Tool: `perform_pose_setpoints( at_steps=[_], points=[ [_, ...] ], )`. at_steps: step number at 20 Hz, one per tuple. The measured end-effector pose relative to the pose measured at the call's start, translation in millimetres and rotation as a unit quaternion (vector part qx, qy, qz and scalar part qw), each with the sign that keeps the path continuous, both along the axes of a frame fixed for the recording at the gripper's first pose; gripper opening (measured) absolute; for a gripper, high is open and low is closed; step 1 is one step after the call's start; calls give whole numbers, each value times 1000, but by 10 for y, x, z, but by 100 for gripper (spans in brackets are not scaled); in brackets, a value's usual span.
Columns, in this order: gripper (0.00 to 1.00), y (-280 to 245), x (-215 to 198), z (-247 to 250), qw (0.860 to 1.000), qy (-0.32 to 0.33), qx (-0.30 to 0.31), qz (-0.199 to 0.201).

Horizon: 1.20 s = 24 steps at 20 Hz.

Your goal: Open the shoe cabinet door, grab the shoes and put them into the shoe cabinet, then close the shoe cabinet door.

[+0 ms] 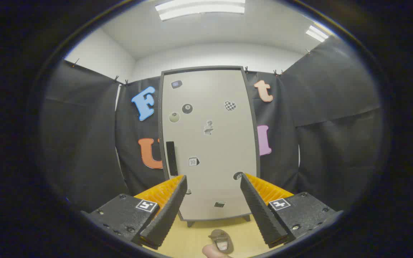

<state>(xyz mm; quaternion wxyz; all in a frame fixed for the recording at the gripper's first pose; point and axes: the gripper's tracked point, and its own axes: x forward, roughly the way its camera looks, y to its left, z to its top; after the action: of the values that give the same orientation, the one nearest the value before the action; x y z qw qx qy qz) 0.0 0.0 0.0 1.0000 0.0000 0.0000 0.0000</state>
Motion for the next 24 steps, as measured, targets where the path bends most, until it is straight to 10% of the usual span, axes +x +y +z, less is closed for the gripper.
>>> perform_pose_setpoints(
  at_steps=[24],
  points=[
    [99, 20, 799, 5, 1000, 8, -25, 1]
  ],
)
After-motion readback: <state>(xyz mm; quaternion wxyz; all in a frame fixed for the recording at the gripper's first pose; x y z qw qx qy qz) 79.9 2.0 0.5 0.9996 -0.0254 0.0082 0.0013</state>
